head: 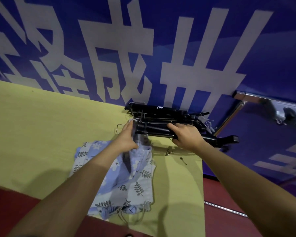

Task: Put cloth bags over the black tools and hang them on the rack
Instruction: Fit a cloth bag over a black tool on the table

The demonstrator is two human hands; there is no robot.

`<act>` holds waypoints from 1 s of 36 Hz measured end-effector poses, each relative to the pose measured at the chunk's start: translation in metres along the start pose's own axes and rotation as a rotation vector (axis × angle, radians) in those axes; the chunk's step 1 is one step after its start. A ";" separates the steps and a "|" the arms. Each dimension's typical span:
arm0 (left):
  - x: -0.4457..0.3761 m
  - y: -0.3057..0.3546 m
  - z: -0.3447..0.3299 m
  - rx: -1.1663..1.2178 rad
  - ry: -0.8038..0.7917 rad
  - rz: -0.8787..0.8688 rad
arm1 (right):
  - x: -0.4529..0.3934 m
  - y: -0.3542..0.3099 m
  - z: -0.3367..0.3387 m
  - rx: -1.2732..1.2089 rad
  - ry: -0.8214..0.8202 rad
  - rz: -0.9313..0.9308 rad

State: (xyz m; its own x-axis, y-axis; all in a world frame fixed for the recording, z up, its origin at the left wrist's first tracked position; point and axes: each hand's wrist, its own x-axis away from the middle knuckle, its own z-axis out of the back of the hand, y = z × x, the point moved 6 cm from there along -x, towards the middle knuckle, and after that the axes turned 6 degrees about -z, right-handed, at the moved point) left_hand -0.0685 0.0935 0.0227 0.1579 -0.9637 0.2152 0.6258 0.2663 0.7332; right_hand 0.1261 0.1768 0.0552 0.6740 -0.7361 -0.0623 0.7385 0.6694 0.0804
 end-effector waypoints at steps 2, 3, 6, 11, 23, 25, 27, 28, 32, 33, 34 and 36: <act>0.005 0.001 0.000 -0.011 -0.017 -0.001 | 0.004 0.000 -0.006 0.021 -0.029 -0.013; 0.007 0.002 0.000 -0.013 -0.024 -0.002 | 0.006 0.000 -0.010 0.024 -0.040 -0.025; 0.012 0.004 -0.001 0.011 -0.037 -0.001 | 0.009 -0.001 -0.019 0.030 -0.058 -0.023; 0.012 0.009 -0.003 0.024 -0.051 -0.009 | 0.012 -0.015 -0.021 0.082 -0.044 0.060; 0.006 0.020 0.003 -0.070 -0.062 -0.031 | 0.001 -0.060 0.016 0.338 0.240 0.387; 0.007 0.022 0.004 -0.081 -0.098 -0.049 | 0.000 -0.062 0.021 0.353 0.304 0.410; 0.009 0.027 0.003 -0.108 -0.107 -0.090 | -0.001 -0.065 0.026 0.365 0.374 0.424; 0.010 0.030 0.003 -0.125 -0.090 -0.116 | -0.001 -0.067 0.029 0.371 0.406 0.429; 0.014 0.043 0.003 -0.449 0.015 -0.208 | -0.002 -0.073 0.038 0.428 0.486 0.450; 0.016 0.046 0.003 -0.520 0.041 -0.230 | -0.003 -0.074 0.040 0.428 0.503 0.457; 0.016 0.048 0.002 -0.543 0.069 -0.247 | -0.003 -0.074 0.043 0.420 0.522 0.464; 0.018 0.050 0.001 -0.509 0.136 -0.265 | -0.004 -0.075 0.047 0.402 0.555 0.463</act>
State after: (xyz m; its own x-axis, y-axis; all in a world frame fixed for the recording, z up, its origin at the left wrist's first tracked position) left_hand -0.0351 0.0894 0.0642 0.0215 -0.9988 -0.0429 0.9398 0.0056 0.3418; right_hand 0.0677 0.1248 0.0963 0.8968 -0.1673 -0.4097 0.3925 0.7283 0.5618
